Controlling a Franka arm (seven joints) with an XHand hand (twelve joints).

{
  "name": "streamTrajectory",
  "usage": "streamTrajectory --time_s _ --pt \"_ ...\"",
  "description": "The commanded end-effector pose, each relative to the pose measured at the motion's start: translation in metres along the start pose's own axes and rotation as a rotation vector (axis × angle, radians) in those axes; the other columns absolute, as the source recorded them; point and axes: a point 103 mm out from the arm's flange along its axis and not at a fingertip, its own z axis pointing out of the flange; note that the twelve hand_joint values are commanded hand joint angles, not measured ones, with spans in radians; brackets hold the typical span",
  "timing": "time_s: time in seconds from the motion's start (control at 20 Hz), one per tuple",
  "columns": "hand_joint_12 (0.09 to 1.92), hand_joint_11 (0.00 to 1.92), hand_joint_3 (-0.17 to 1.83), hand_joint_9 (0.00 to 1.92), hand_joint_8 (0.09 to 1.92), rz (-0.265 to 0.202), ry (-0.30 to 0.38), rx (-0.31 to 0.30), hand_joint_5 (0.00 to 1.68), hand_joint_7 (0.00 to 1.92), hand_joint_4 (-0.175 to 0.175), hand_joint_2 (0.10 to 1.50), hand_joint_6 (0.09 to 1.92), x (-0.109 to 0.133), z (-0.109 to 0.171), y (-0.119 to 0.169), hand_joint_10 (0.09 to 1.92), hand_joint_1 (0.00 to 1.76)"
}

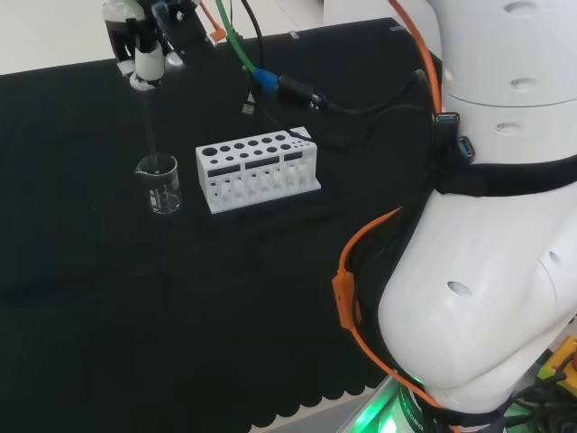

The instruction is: Put the glass rod back on the white test tube rack.

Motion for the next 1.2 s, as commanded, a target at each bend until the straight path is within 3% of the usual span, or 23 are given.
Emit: streamTrajectory --time_s 0.05,0.65,1.2 --pt "0.36 1.7 0.93 1.83 0.39 0.027 -0.012 -0.018 1.3 1.57 -0.175 0.46 0.61 -0.011 -0.015 -0.015 0.09 1.34" --pt "0.36 1.7 0.93 1.83 0.39 0.084 0.003 -0.067 1.3 1.58 -0.175 0.46 0.61 -0.047 -0.035 -0.054 0.09 1.34" --pt "0.36 1.7 0.93 1.83 0.39 0.192 0.009 -0.092 1.3 1.58 -0.175 0.46 0.61 -0.104 -0.04 -0.085 0.09 1.34"
